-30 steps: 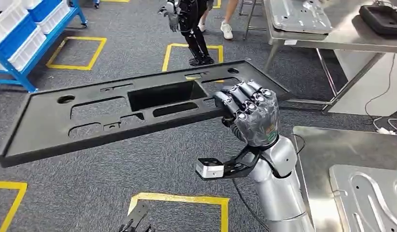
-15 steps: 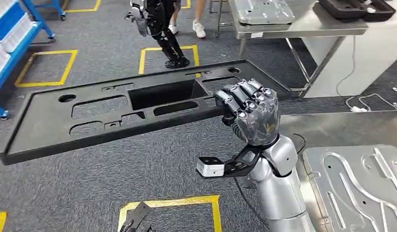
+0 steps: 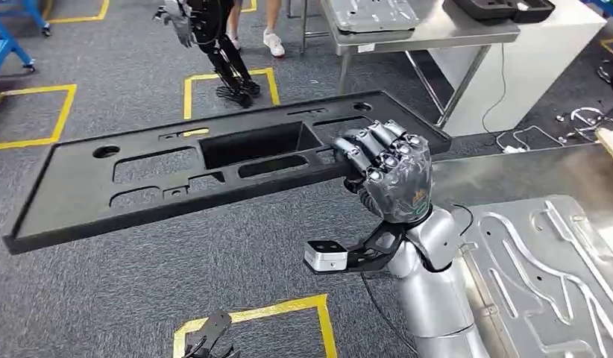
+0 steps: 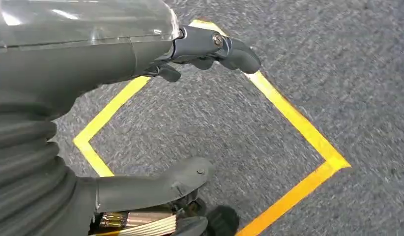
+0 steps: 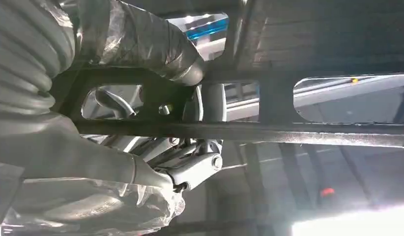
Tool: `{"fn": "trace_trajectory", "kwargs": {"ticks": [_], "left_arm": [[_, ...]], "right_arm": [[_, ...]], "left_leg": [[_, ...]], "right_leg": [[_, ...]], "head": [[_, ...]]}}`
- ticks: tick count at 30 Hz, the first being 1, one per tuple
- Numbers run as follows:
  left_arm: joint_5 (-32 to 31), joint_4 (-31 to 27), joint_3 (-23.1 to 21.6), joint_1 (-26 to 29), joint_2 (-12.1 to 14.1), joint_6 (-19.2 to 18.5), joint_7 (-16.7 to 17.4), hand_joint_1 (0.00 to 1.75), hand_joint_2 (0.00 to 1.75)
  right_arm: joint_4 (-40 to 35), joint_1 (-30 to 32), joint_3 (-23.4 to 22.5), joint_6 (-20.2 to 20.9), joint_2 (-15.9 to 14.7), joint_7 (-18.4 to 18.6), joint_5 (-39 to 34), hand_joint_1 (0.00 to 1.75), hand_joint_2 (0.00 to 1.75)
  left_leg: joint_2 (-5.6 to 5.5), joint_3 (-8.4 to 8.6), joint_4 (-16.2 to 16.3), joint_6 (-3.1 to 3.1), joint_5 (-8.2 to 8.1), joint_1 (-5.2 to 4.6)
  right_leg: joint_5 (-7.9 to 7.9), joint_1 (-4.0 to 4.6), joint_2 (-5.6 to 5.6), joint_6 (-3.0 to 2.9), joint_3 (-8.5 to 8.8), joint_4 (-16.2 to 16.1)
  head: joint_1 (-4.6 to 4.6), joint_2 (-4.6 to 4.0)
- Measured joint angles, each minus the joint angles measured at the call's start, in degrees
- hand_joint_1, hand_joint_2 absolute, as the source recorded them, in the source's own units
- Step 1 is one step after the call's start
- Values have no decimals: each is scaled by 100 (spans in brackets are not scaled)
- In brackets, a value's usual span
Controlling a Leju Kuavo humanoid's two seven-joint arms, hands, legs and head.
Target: Take the parts from the cabinet and place them on the table.
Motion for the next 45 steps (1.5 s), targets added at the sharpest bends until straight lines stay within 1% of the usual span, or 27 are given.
{"fn": "trace_trajectory", "kwargs": {"ticks": [1, 4, 5, 7, 9, 10, 12, 14, 15, 16, 20, 21, 22, 24, 26, 27, 28, 30, 31, 32, 35, 36, 38, 40, 41, 43, 45], "left_arm": [[2, 0, 0, -1, -2, 2, 0, 0, 175], [4, 0, 0, -1, -4, 2, 0, 0, 175], [7, 0, -2, -8, -5, 2, 0, 0, 175], [13, 0, -2, -18, 0, 4, 0, 0, 175], [18, 0, 0, 9, 2, 4, 0, 0, 175], [22, 0, 0, 26, 7, 4, 0, 0, 175], [31, 0, 0, 40, 7, 4, 0, 0, 175], [37, 0, 0, 32, 24, 9, 0, 0, 175], [37, 0, 0, 29, 28, 9, 0, 0, 175], [37, 0, 0, 22, 31, 9, 0, 0, 175], [35, 0, 0, 58, 28, 9, 0, 0, 175], [35, 0, -2, 49, 20, 9, -2, 0, 175], [31, 0, -2, 25, 18, 9, -2, 0, 175], [31, 0, 0, -3, 13, 9, -2, 0, 175], [33, 0, 0, 30, 22, 11, 0, 0, 175], [33, 0, 0, 42, 26, 9, 0, 0, 175], [33, 0, 0, 43, 26, 9, 0, 0, 175], [37, 0, 0, 23, 24, 9, -2, 0, 175], [39, 0, 0, 15, 18, 9, -2, 0, 175], [46, 0, 0, 12, 11, 11, -2, 0, 175], [55, 0, 0, 6, 11, 9, 0, 0, 175], [55, 0, -2, 0, 11, 9, 0, 0, 175], [57, 0, 0, -5, 18, 9, -2, 0, 175], [61, 0, 0, 24, 22, 7, -2, 0, 175], [61, 0, 0, 44, 22, 7, -2, 0, 175], [61, 0, 0, 60, 22, 7, -2, 0, 175], [63, 0, 0, 44, 35, 7, -2, 0, 175]], "right_arm": [[0, -20, 4, 0, 0, 4, -9, 175, 175], [0, -25, 24, 0, -13, 13, -28, 175, 175], [-2, -23, 28, 0, -13, 22, -29, 175, 175], [-7, -40, 44, 0, -13, 39, -29, 175, 175], [-4, -30, 81, 0, -13, 68, -29, 175, 175], [-4, -26, 83, 0, -13, 72, -28, 175, 175], [-4, -10, 83, 0, -15, 72, -29, 175, 175], [-4, -11, 83, 0, -15, 72, -29, 175, 175], [-7, -13, 85, 0, -15, 76, -29, 175, 175], [-7, -19, 85, 0, -15, 81, -31, 175, 175], [-9, -19, 105, 0, -22, 90, -28, 175, 175], [-11, -14, 105, 0, -26, 90, -28, 175, 175], [-18, -13, 105, -2, -37, 90, -31, 175, 175], [-20, -31, 105, 0, -46, 90, -31, 175, 175], [-20, -13, 105, 0, -48, 90, -31, 175, 175], [-17, -12, 105, 0, -55, 90, -31, 175, 175], [-17, -11, 105, 0, -59, 90, -31, 175, 175], [-22, -17, 105, 0, -61, 92, -31, 175, 175], [-26, -29, 105, 0, -61, 98, -31, 175, 175], [-26, -49, 109, 0, -59, 105, -31, 175, 175], [-26, -43, 118, 0, -66, 116, -31, 175, 175], [-26, -38, 118, 0, -66, 116, -31, 175, 175], [-26, -46, 122, 0, -66, 116, -31, 175, 175], [-26, -23, 131, 0, -66, 116, -33, 175, 175], [-26, -11, 131, 0, -66, 116, -33, 175, 175], [-26, 13, 131, 0, -66, 116, -31, 175, 175], [-26, 11, 131, 0, -66, 125, -31, 175, 175]], "left_leg": [[35, -14, 30, -35, -21, -61], [214, 23, -18, -100, -21, -54], [215, 42, -11, -146, -50, -65], [-133, -79, 312, -187, -313, -21], [-257, -505, 1236, -220, -753, -12], [-279, -694, 1614, -237, -863, -12], [-283, -725, 1601, -253, -662, -1], [-332, -331, 725, -256, -124, 31], [-478, -144, 299, -258, 51, 61], [-728, -99, 193, -252, -50, 66], [-617, -112, 156, -134, -25, 25], [-552, -101, 85, -68, 19, 80], [-510, -86, 67, -45, 34, 75], [-426, -91, 61, -2, 40, 54], [-293, -92, 63, 10, 33, 31], [-230, -93, 63, 15, 29, 25], [-167, -88, 63, 15, 22, 18], [-67, -63, 63, 5, 7, 6], [-27, -50, 61, -3, 0, 3], [18, -58, 78, -41, -24, -47], [196, -18, 37, -109, -25, -41], [193, -8, 53, -155, -62, -59], [-151, -139, 406, -192, -341, -22], [-271, -554, 1310, -217, -771, -19], [-284, -735, 1674, -231, -866, -19], [-287, -741, 1609, -231, -637, -15], [-333, -333, 687, -211, -91, -8]], "right_leg": [[-50, 72, -86, -16, 44, -133], [-34, 72, 105, -57, -5, -114], [5, 5, 158, -112, 33, -183], [32, -23, 242, -160, 60, -215], [29, -24, 361, -180, 58, -210], [29, -22, 428, -180, 54, -200], [23, -28, 557, -178, 54, -171], [-6, -48, 698, -141, 53, -112], [-28, -55, 749, -110, 41, -73], [-40, -33, 803, -76, -10, -32], [34, -83, 974, 61, -101, -56], [6, -84, 994, 86, -112, -22], [-76, -68, 813, 100, -150, 87], [-479, -63, 504, 138, -468, 798], [-745, -64, 406, 143, -810, 1508], [-723, -62, 384, 136, -852, 1588], [-559, -60, 372, 115, -756, 1398], [-91, -22, 260, 22, -263, 492], [-1, 39, 6, -60, -40, 62], [-67, 115, -110, -89, 8, -85], [-42, 112, 90, -119, -28, -80], [-1, 46, 149, -162, 15, -145], [23, 23, 236, -196, 36, -176], [18, 26, 354, -216, 35, -166], [16, 28, 425, -218, 31, -152], [9, 25, 565, -215, 31, -129], [-8, 9, 707, -189, 34, -87]], "head": [[0, 0], [-4, 0], [-6, 0], [-9, 0], [-9, 0], [-7, 0], [-7, 0], [-9, 0], [-9, 0], [-7, 0], [-7, 0], [-7, 0], [-2, 0], [11, 0], [11, 0], [11, 0], [11, 0], [11, 0], [11, 0], [11, 0], [9, 0], [4, 0], [0, 0], [2, 0], [2, 0], [2, 0], [2, 0]]}}
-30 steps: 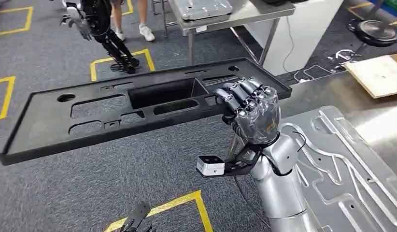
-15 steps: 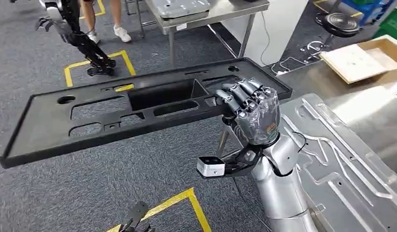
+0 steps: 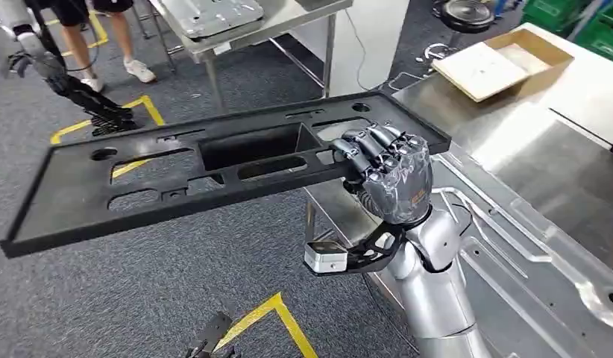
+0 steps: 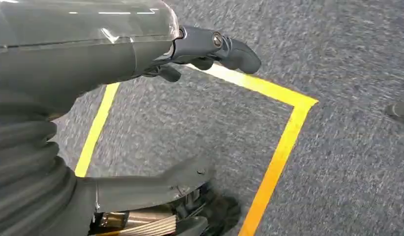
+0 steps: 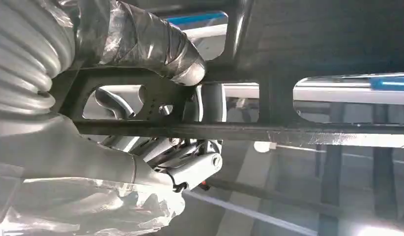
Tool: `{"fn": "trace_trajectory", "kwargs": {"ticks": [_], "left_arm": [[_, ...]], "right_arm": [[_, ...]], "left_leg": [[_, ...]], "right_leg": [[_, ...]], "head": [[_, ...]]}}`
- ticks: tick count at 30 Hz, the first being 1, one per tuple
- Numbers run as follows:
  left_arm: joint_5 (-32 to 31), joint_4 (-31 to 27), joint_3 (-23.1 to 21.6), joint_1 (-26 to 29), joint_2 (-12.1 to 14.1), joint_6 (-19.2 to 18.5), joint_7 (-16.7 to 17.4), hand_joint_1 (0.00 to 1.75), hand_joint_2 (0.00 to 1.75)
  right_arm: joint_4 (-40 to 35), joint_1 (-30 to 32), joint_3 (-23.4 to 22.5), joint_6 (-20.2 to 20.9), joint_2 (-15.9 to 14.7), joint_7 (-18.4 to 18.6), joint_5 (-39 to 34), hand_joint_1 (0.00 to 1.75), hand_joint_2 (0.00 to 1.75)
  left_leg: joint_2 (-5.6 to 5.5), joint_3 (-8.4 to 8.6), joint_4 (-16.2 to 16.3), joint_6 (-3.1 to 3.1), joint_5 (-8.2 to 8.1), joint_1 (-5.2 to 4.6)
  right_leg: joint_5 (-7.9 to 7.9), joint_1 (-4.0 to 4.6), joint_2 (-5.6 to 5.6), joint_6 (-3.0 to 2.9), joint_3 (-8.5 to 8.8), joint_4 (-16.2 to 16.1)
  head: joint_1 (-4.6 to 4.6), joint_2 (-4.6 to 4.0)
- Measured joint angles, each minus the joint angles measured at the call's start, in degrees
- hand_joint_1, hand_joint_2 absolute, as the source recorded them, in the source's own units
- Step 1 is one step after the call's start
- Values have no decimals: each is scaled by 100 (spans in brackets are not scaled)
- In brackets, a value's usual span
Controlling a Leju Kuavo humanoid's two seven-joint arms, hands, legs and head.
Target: Take the parts from the cabinet and place them on the table.
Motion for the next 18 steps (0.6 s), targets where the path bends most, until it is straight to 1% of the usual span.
{"fn": "trace_trajectory", "kwargs": {"ticks": [1, 2, 3, 4, 5, 6, 7, 8, 9, 10, 11, 12, 13, 14, 15, 16, 17, 18], "left_arm": [[0, 0, 0, -5, 4, 0, -2, 0, 175], [-2, 0, 0, -16, 4, 0, -4, 0, 175], [-2, 0, -2, -27, 4, -2, -9, 0, 175], [-2, 0, 0, -14, 4, -4, -9, 0, 175], [-2, 0, -2, -13, 4, -4, -7, 0, 175], [-2, 0, -2, -24, 4, -4, -7, 0, 175], [-7, 0, -9, -41, -18, -4, -7, 0, 175], [-2, 0, -9, -59, -15, -2, -11, 0, 175], [-9, 0, -11, -63, -15, -4, -11, 0, 175], [-9, 0, -13, -53, -15, -2, -9, 0, 175], [-11, 0, -11, -38, -11, -2, -7, 0, 175], [-11, 0, -13, -30, -7, -2, -4, 0, 175], [-13, 0, -13, -30, -9, -2, -4, 0, 175], [-18, 0, -15, -35, -9, -2, -4, 0, 175], [-20, 0, -24, -39, -9, -2, -4, 0, 175], [-20, 0, -31, -44, -9, -2, -4, 0, 175], [-20, 0, -35, -45, -9, -2, -4, 0, 175], [-20, 0, -35, -49, -9, 2, -4, 0, 175]], "right_arm": [[0, -1, 0, 0, 0, 4, 0, 175, 175], [0, -9, 0, 0, -2, 11, 0, 175, 175], [2, -11, 2, 2, -2, 15, 0, 175, 175], [0, -9, 4, 2, -4, 15, 2, 175, 175], [0, -3, 4, 0, -11, 22, 0, 175, 175], [0, -8, 4, 0, -22, 35, 0, 175, 175], [0, -2, 4, 0, -31, 48, 0, 175, 175], [-2, -28, 4, 0, -39, 52, -2, 175, 175], [-2, -39, 7, 0, -39, 57, -2, 175, 175], [0, -30, 7, 0, -42, 68, -2, 175, 175], [0, -19, 7, 0, -50, 79, -4, 175, 175], [2, -14, 7, 0, -63, 94, -4, 175, 175], [4, -13, 7, 0, -77, 96, -4, 175, 175], [4, -13, 7, 0, -83, 96, -4, 175, 175], [4, -15, 7, 0, -87, 96, -4, 175, 175], [2, -23, 11, 0, -90, 98, -4, 175, 175], [0, -39, 17, 0, -90, 105, -7, 175, 175], [0, -52, 39, 0, -90, 109, -7, 175, 175]], "left_leg": [[-135, 183, -454, 18, 141, 10], [-332, 229, -528, 33, 59, 15], [-327, 241, -550, 53, 72, 29], [-297, 229, -559, 66, 78, 1], [-262, 229, -553, 101, 79, -20], [-222, 245, -600, 151, 112, 14], [-144, 262, -638, 196, 144, 42], [-120, 268, -651, 228, 147, 44], [-73, 266, -650, 241, 147, 38], [-24, 267, -650, 247, 143, 35], [45, 263, -649, 255, 138, 34], [100, 262, -648, 258, 133, 34], [160, 266, -648, 253, 128, 34], [207, 272, -647, 249, 120, 33], [254, 287, -647, 240, 112, 32], [293, 306, -648, 223, 101, 27], [337, 314, -647, 200, 86, 11], [375, 313, -637, 165, 69, -19]], "right_leg": [[-19, -12, 54, 28, -14, 30], [-24, 17, 94, 54, -56, 67], [-11, -7, 153, 76, -99, 82], [8, -29, 175, 107, -112, 78], [28, -41, 221, 143, -114, 46], [34, -12, 268, 178, -121, 43], [-25, -18, 131, 192, -138, 101], [-163, 3, -112, 224, -224, 287], [-362, -15, -232, 249, -397, 642], [-550, -32, -285, 270, -601, 1066], [-699, -46, -311, 291, -824, 1493], [-713, -62, -325, 305, -941, 1703], [-593, -73, -334, 308, -912, 1626], [-390, -72, -350, 298, -760, 1324], [-153, -67, -391, 275, -514, 856], [64, -47, -519, 231, -223, 333], [14, 16, -763, 185, -73, 21], [33, 57, -727, 153, -78, -13]], "head": [[0, 0], [2, 0], [2, 0], [0, 0], [0, 0], [2, 0], [2, 0], [33, 0], [24, 0], [28, 0], [26, 0], [26, 0], [31, 0], [26, 0], [31, 0], [28, 0], [26, 0], [26, 0]]}}
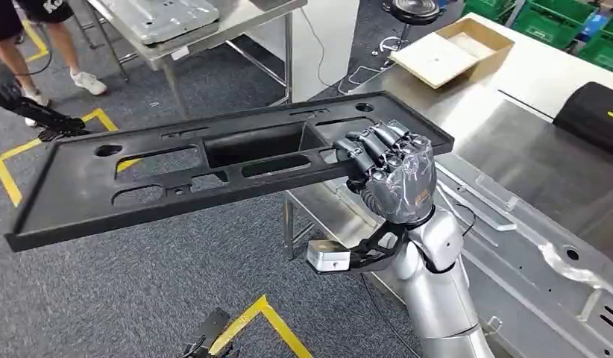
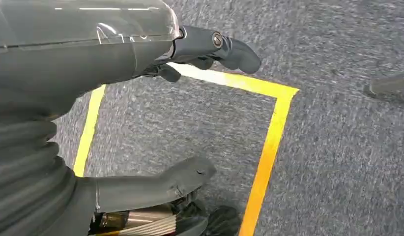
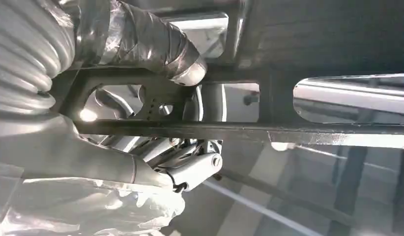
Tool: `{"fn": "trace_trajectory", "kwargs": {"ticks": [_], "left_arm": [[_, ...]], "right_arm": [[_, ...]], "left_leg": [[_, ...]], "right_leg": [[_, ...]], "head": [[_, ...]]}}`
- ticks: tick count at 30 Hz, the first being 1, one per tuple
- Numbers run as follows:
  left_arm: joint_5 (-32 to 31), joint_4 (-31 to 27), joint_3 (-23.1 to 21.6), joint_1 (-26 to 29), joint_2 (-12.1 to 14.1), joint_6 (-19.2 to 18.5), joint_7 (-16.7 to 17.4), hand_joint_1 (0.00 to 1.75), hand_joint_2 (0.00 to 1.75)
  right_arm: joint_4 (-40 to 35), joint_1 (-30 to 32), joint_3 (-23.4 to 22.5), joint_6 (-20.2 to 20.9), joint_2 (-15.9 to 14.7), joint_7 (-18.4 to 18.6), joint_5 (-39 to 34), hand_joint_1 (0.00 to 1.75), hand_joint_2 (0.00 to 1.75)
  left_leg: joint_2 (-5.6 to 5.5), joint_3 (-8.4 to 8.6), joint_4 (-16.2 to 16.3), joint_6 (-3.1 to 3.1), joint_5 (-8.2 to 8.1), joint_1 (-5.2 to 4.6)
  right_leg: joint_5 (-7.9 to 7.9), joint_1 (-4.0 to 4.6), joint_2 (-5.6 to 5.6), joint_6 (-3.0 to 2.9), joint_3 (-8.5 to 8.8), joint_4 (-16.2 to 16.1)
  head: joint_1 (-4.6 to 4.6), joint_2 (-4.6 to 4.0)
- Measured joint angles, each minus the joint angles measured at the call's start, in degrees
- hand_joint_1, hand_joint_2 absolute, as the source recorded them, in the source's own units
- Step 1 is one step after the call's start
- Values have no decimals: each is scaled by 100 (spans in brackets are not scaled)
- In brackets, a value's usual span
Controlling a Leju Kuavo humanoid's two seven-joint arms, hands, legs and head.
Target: Take the parts from the cabinet and place them on the table.
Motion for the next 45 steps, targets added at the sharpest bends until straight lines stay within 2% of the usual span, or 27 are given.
{"fn": "trace_trajectory", "kwargs": {"ticks": [3, 4, 5, 6, 8, 9, 11, 13, 17, 19, 20, 21, 22, 23, 25, 26, 27, 28, 30, 31, 32, 36, 38, 39, 41, 43, 45], "left_arm": [[4, 0, -2, -6, -2, 0, 2, 0, 175], [11, 0, -2, -10, -2, 0, 2, 0, 175], [18, 0, -2, -16, 0, 2, 2, 0, 175], [20, 0, -2, -18, 0, 2, 4, 0, 175], [22, 0, -2, 10, 4, 2, 7, 0, 175], [22, 0, -2, 22, 7, 2, 7, 0, 175], [22, 0, -2, 25, 11, 2, 7, 0, 175], [26, 0, -2, 13, 18, 2, 7, 0, 175], [26, 0, -2, 12, 22, 2, 7, 0, 175], [31, 0, -2, 11, 24, 2, 7, 0, 175], [39, 0, -2, 3, 22, 0, 15, 0, 175], [55, 0, -4, -9, 4, 7, 22, 0, 175], [55, 0, -2, -29, 13, 11, 22, 0, 175], [55, 0, -4, -38, 13, 11, 22, 0, 175], [57, 0, -2, -17, 18, 11, 22, 0, 175], [59, 0, -2, -2, 22, 11, 22, 0, 175], [63, 0, -2, 6, 24, 11, 22, 0, 175], [63, 0, -2, 6, 24, 11, 22, 0, 175], [66, 0, -2, -5, 24, 11, 7, 0, 175], [66, 0, -4, -7, 22, 11, 4, 0, 175], [72, 0, -4, -7, 24, 11, 2, 0, 175], [72, 0, -7, -14, 28, 11, 4, 0, 175], [72, 0, -7, -18, 35, 11, -2, 0, 175], [72, 0, -7, -11, 37, 13, -2, 0, 175], [72, 0, -7, 21, 48, 13, 0, 0, 175], [72, 0, -7, 37, 57, 13, 0, 0, 175], [72, 0, -7, 24, 68, 13, 0, 0, 175]], "right_arm": [[-2, -1, 11, 0, -11, 20, -7, 175, 175], [-2, 7, 13, 0, -9, 24, -7, 175, 175], [0, -9, 17, 0, -11, 28, -7, 175, 175], [0, -12, 26, 0, -11, 35, -7, 175, 175], [4, 3, 48, 0, -11, 44, -7, 175, 175], [9, 8, 52, 2, -11, 44, -7, 175, 175], [15, 19, 57, 2, -11, 44, -4, 175, 175], [15, 15, 57, 0, -11, 44, -7, 175, 175], [15, 14, 57, 0, -11, 44, -7, 175, 175], [15, 14, 59, 0, -11, 44, -7, 175, 175], [15, 9, 63, 2, -13, 44, -4, 175, 175], [15, 16, 63, 2, -17, 37, -4, 175, 175], [13, 10, 63, 0, -22, 37, -9, 175, 175], [15, -6, 63, 0, -24, 37, -9, 175, 175], [15, 9, 63, 0, -26, 37, -9, 175, 175], [18, 23, 63, 0, -31, 39, -11, 175, 175], [24, 32, 63, 0, -33, 39, -11, 175, 175], [31, 33, 63, 0, -37, 39, -11, 175, 175], [33, 29, 63, 0, -37, 37, -22, 175, 175], [31, 22, 63, 0, -37, 37, -26, 175, 175], [33, 4, 63, 0, -37, 37, -28, 175, 175], [35, 8, 31, 0, -42, 4, -72, 175, 175], [42, -8, 24, 0, -42, -20, -94, 175, 175], [50, -8, 24, 0, -39, -31, -101, 175, 175], [77, 4, 22, 0, -37, -42, -109, 175, 175], [103, 22, 20, 0, -37, -50, -109, 175, 175], [103, 25, 13, 0, -37, -50, -107, 175, 175]], "left_leg": [[166, 75, -55, -89, -15, -8], [82, 57, -17, -132, -72, 18], [-151, 32, 123, -149, -186, 22], [-256, -126, 469, -150, -411, 28], [-329, -549, 1356, -171, -805, 30], [-334, -700, 1643, -179, -855, 30], [-341, -628, 1387, -180, -527, 36], [-428, -210, 458, -169, 4, 60], [-472, -152, 327, -167, 62, 67], [-669, -82, 183, -153, -9, 88], [-713, -68, 131, -137, -20, 80], [-566, -55, 45, -11, 40, 95], [-514, -42, 25, 20, 55, 88], [-470, -39, 19, 56, 57, 79], [-358, -41, 21, 69, 48, 66], [-288, -43, 22, 76, 43, 63], [-231, -41, 22, 74, 39, 59], [-173, -36, 23, 75, 32, 56], [-81, -9, 22, 62, 13, 47], [-38, 11, 19, 50, -2, 43], [-4, 4, 24, 17, -21, 3], [195, 80, -21, -100, -54, -19], [-156, -37, 298, -136, -302, 14], [-270, -236, 725, -136, -529, 11], [-335, -651, 1539, -160, -827, 14], [-335, -735, 1593, -179, -650, 26], [-381, -393, 769, -192, -108, 56]], "right_leg": [[8, 8, 195, -46, -5, -25], [50, -84, 237, -94, 62, -100], [59, -79, 281, -112, 75, -123], [67, -80, 320, -135, 74, -121], [61, -69, 435, -156, 69, -113], [60, -66, 500, -157, 63, -99], [43, -72, 640, -149, 55, -53], [3, -86, 767, -113, 55, 14], [-3, -88, 783, -104, 51, 29], [-19, -92, 817, -80, 25, 52], [-10, -81, 904, -27, -44, 100], [8, -102, 994, 72, -80, 84], [-69, -83, 705, 99, -117, 186], [-242, -85, 534, 118, -240, 447], [-639, -103, 415, 161, -655, 1300], [-744, -114, 402, 172, -846, 1673], [-691, -123, 401, 174, -896, 1746], [-521, -124, 395, 163, -803, 1554], [-54, -108, 306, 102, -312, 620], [62, -57, 57, 37, -49, 129], [-9, 23, -18, 20, -16, 33], [42, 5, 221, -74, -17, -44], [83, -63, 306, -142, 47, -112], [86, -62, 353, -159, 45, -111], [81, -57, 483, -166, 43, -102], [73, -68, 623, -164, 44, -78], [41, -91, 770, -127, 43, -12]], "head": [[0, 0], [0, 0], [4, 0], [-7, 0], [-4, 0], [-4, 0], [-7, 0], [-4, 0], [-4, 0], [-2, 0], [-7, 0], [-7, 0], [11, 0], [11, 0], [9, 0], [13, 0], [11, 0], [11, 0], [11, 0], [11, 0], [13, 0], [5, 0], [7, 0], [0, 0], [0, 0], [0, 0], [0, 0]]}}
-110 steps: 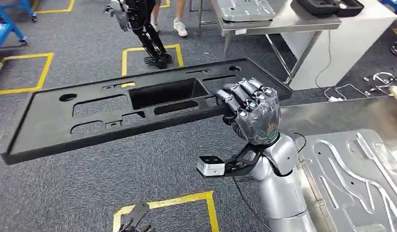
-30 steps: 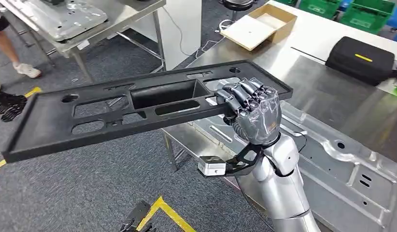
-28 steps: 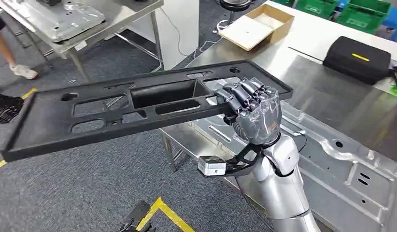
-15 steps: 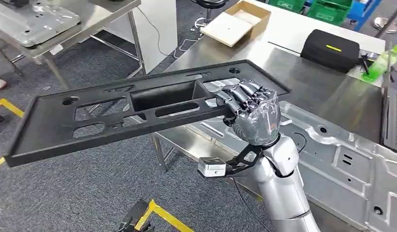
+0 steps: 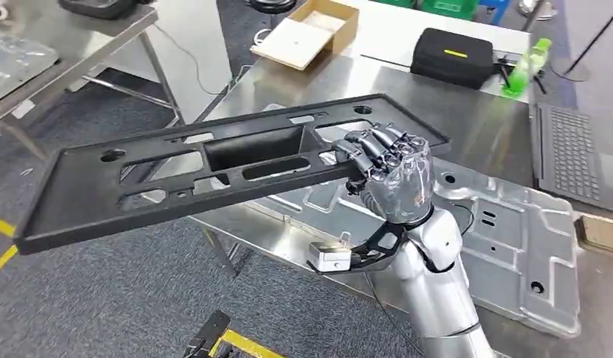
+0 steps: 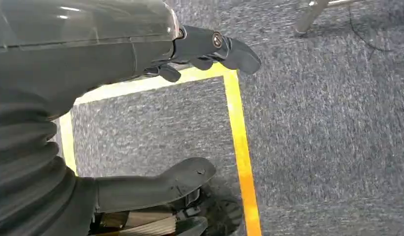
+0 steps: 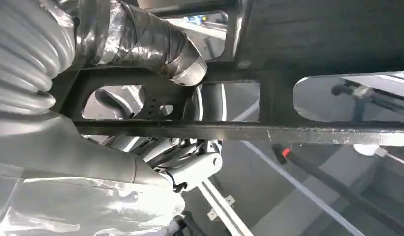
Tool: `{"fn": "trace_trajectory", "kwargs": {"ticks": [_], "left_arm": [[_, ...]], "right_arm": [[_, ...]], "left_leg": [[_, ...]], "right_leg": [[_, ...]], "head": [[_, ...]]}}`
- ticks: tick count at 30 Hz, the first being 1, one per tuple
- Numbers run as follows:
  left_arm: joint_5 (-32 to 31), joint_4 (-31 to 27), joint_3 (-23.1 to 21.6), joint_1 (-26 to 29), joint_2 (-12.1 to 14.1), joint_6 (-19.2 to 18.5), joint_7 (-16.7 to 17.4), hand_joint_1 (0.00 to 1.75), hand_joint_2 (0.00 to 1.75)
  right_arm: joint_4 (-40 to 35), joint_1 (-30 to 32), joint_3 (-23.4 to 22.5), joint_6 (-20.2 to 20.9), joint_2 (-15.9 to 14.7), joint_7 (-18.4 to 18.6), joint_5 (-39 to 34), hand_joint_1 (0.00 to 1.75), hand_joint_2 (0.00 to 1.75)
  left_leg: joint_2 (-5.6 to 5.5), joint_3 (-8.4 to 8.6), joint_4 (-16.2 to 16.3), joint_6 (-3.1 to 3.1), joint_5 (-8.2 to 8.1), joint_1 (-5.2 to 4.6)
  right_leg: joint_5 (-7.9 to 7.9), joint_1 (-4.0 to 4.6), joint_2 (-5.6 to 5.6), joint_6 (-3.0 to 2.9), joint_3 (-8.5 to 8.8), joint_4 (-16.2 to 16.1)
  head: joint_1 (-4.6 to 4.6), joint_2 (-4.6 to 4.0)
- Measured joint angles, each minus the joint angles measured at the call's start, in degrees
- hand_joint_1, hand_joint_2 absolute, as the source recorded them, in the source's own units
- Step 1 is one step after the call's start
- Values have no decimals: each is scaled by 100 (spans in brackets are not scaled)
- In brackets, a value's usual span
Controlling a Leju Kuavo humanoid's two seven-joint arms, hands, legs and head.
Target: Take the parts from the cabinet and place them on the table.
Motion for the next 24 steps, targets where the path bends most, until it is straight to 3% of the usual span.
{"fn": "trace_trajectory", "kwargs": {"ticks": [1, 2, 4, 6, 7, 8, 9, 11, 12, 13, 14, 15, 16, 17, 18, 21, 22, 23, 24], "left_arm": [[2, 0, 0, -4, 4, 0, 0, 0, 175], [2, 0, 0, -9, 4, 0, 0, 0, 175], [2, 0, 0, -5, 4, 0, 0, 0, 175], [2, 0, -2, -13, 0, -2, 2, 0, 175], [2, 0, -7, -36, -11, 0, 0, 0, 175], [4, 0, -7, -50, -7, 0, 0, 0, 175], [7, 0, -7, -55, -7, 4, 0, 0, 175], [7, 0, -7, -43, -2, 4, 7, 0, 175], [6, 0, -7, -44, 2, 4, 7, 0, 175], [4, 0, -7, -47, 2, 4, 7, 0, 175], [4, 0, -9, -52, 0, 4, 7, 0, 175], [7, 0, -9, -56, -2, 4, 7, 0, 175], [7, 0, -11, -61, -4, 4, 7, 0, 175], [9, 0, -15, -66, -4, 4, 7, 0, 175], [9, 0, -18, -75, -4, 4, 7, 0, 175], [11, 0, -35, -74, -20, 4, 7, 0, 175], [11, 0, -42, -79, -29, 4, 7, 0, 175], [13, 0, -42, -83, -24, 4, 7, 0, 175], [18, 0, -42, -83, -24, 4, 7, 0, 175]], "right_arm": [[0, -1, -7, 0, 0, 0, -2, 175, 175], [0, -5, -13, 0, 0, 0, -4, 175, 175], [4, -7, -22, 2, 4, 0, -9, 175, 175], [7, -1, -50, 0, 0, 7, -11, 175, 175], [7, 6, -61, 0, 0, 17, -11, 175, 175], [7, -18, -72, 0, -2, 33, -11, 175, 175], [9, -38, -72, 0, -2, 46, -11, 175, 175], [39, -37, -72, 0, -4, 61, -4, 175, 175], [65, -36, -77, 0, -7, 68, -4, 175, 175], [89, -36, -79, 0, -7, 70, -4, 175, 175], [103, -36, -81, 0, -7, 70, -4, 175, 175], [105, -38, -81, 0, -7, 72, -2, 175, 175], [105, -49, -81, 0, -7, 74, 0, 175, 175], [105, -75, -81, 0, -7, 81, 0, 175, 175], [109, -102, -81, 0, -4, 85, 0, 175, 175], [127, -126, -92, 0, -7, 114, -2, 175, 175], [125, -125, -92, 0, -7, 116, -2, 175, 175], [127, -143, -92, 0, -7, 118, -2, 175, 175], [142, -164, -92, 0, -7, 127, 0, 175, 175]], "left_leg": [[-136, 204, -464, -3, 220, 32], [-397, 259, -588, -1, 126, 51], [-348, 250, -619, 36, 124, 42], [-250, 269, -654, 133, 155, 30], [-170, 294, -705, 187, 189, 50], [-128, 310, -724, 227, 191, 45], [-75, 312, -728, 243, 192, 31], [60, 312, -726, 263, 179, 7], [115, 310, -724, 267, 175, 3], [181, 313, -724, 267, 167, 3], [238, 322, -724, 264, 159, 1], [286, 337, -724, 252, 149, 1], [330, 357, -725, 236, 136, -1], [370, 366, -726, 220, 125, -14], [399, 361, -718, 183, 107, -47], [532, 419, -770, 95, 96, -44], [522, 397, -749, 52, 48, -31], [309, 381, -608, 36, -54, -21], [178, 252, -318, 37, -230, -16]], "right_leg": [[-31, -8, 58, 31, -7, 48], [-55, 12, 108, 66, -58, 106], [-38, -3, 208, 130, -133, 142], [-7, -23, 317, 218, -143, 102], [-45, -35, 183, 225, -146, 148], [-170, 0, -103, 247, -220, 319], [-370, -12, -253, 272, -394, 662], [-699, -45, -344, 311, -798, 1471], [-730, -51, -357, 319, -906, 1666], [-638, -51, -369, 320, -891, 1625], [-448, -50, -383, 310, -753, 1356], [-213, -44, -426, 287, -507, 902], [1, -27, -546, 248, -220, 393], [-42, 28, -783, 212, -81, 84], [-29, 87, -777, 167, -80, 54], [-27, 97, -586, 96, -100, 42], [21, 11, -517, 29, -41, -40], [31, 25, -476, 23, -14, -76], [35, 23, -455, -26, -13, -71]], "head": [[0, 0], [2, 0], [2, 0], [2, 0], [4, 0], [28, 0], [20, 0], [24, 0], [22, 0], [26, 0], [22, 0], [24, 0], [22, 0], [24, 0], [17, 0], [22, 0], [15, 0], [22, 0], [17, 0]]}}
